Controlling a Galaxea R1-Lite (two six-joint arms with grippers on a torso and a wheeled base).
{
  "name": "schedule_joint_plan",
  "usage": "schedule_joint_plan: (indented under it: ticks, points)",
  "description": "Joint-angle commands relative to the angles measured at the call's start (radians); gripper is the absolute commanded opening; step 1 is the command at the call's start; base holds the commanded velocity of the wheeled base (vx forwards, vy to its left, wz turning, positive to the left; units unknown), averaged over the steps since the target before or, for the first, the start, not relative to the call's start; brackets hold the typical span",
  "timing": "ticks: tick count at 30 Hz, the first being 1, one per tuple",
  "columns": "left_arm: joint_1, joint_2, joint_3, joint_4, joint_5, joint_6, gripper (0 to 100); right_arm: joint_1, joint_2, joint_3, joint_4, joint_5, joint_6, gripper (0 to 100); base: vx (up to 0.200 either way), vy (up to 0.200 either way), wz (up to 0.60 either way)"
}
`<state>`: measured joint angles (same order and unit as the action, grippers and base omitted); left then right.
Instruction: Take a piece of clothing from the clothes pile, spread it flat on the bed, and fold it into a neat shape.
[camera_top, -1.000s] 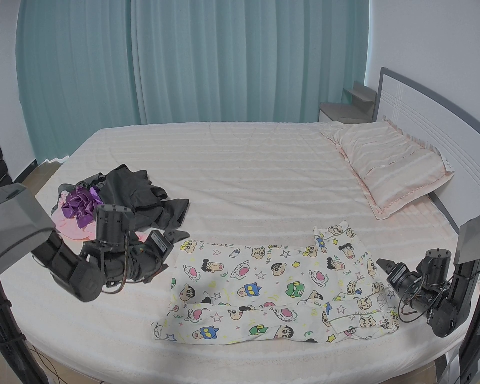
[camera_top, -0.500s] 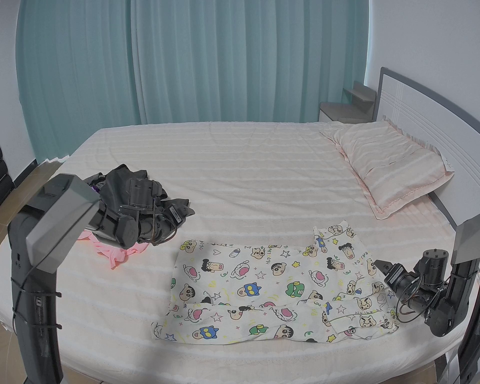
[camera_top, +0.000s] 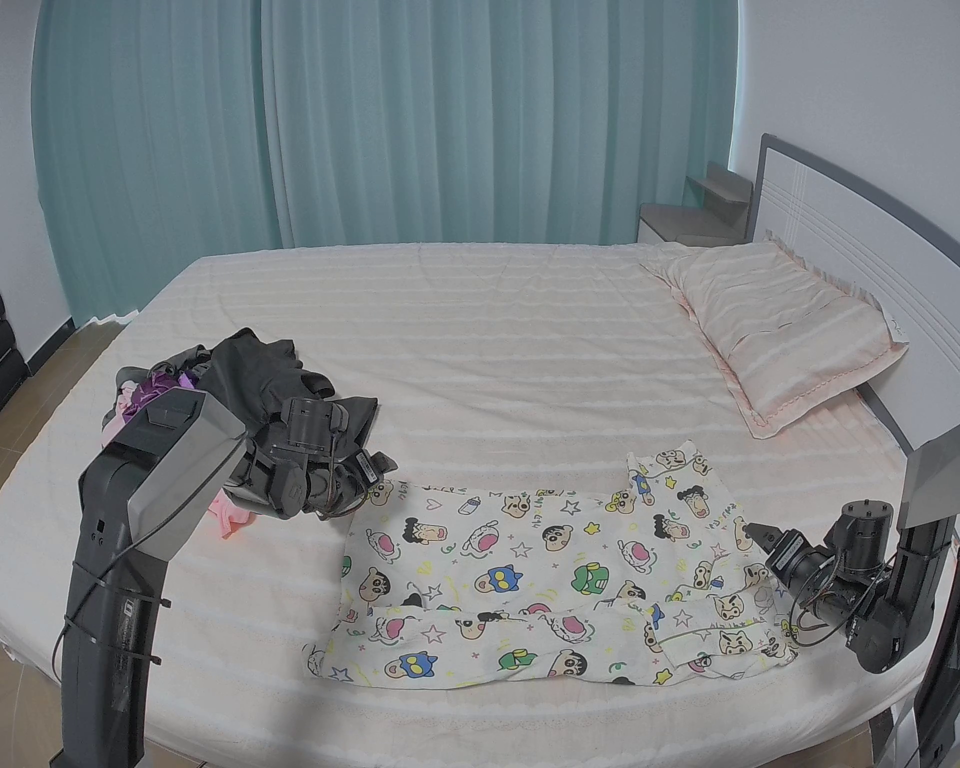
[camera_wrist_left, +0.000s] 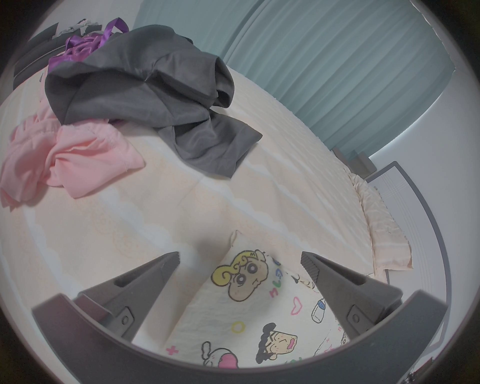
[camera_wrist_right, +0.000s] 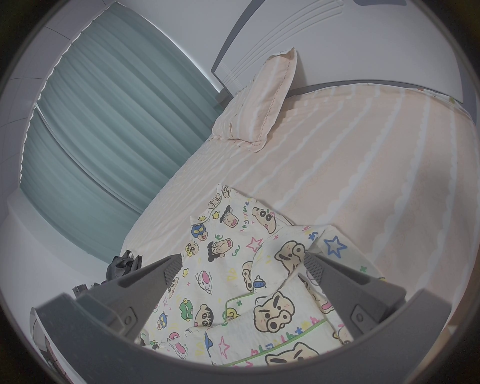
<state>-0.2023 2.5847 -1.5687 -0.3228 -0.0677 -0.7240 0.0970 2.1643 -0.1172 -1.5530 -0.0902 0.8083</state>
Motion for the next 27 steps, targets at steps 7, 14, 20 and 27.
schedule_joint_plan:
  ticks: [7,14,20,27]
  points:
    - [-0.029,0.077,-0.091,0.005,-0.001,0.0,100,0.0,0.005,-0.001,-0.006,0.0,0.0,100,0.0,0.0,0.0]
    - [-0.034,0.086,-0.106,0.008,0.008,0.002,0,-0.013,0.002,-0.052,0.007,0.012,-0.06,100,0.0,0.0,0.0]
    - [-0.019,0.072,-0.091,0.001,0.051,-0.008,0,-0.028,-0.004,-0.294,0.255,0.066,-0.139,100,0.0,0.0,0.0]
    - [0.003,0.029,-0.086,0.001,0.106,-0.08,0,-0.089,0.049,-0.664,0.617,0.187,-0.182,100,0.0,0.0,0.0]
